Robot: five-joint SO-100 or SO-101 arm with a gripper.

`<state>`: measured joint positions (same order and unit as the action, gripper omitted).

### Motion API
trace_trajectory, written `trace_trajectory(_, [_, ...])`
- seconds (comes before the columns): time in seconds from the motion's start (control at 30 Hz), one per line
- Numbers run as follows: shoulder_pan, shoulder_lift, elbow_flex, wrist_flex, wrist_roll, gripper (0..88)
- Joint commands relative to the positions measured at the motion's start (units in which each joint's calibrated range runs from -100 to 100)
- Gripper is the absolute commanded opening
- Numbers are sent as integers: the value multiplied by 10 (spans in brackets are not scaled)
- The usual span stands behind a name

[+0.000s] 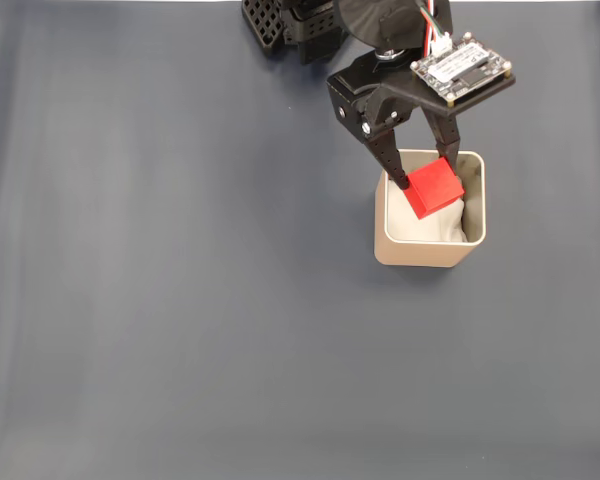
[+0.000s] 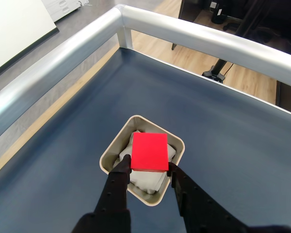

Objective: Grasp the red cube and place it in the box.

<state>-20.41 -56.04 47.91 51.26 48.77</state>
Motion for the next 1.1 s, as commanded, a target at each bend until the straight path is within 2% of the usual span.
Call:
trace_trajectory(0.0, [6,-15,-1,1,3,100])
trace_trajectory(0.37, [3,-14,1,1,3,120])
trace_trajectory(0.8, [11,-9,-3,-2,6,387])
trace_trajectory(1.07, [17,-13,0,-3,8,455])
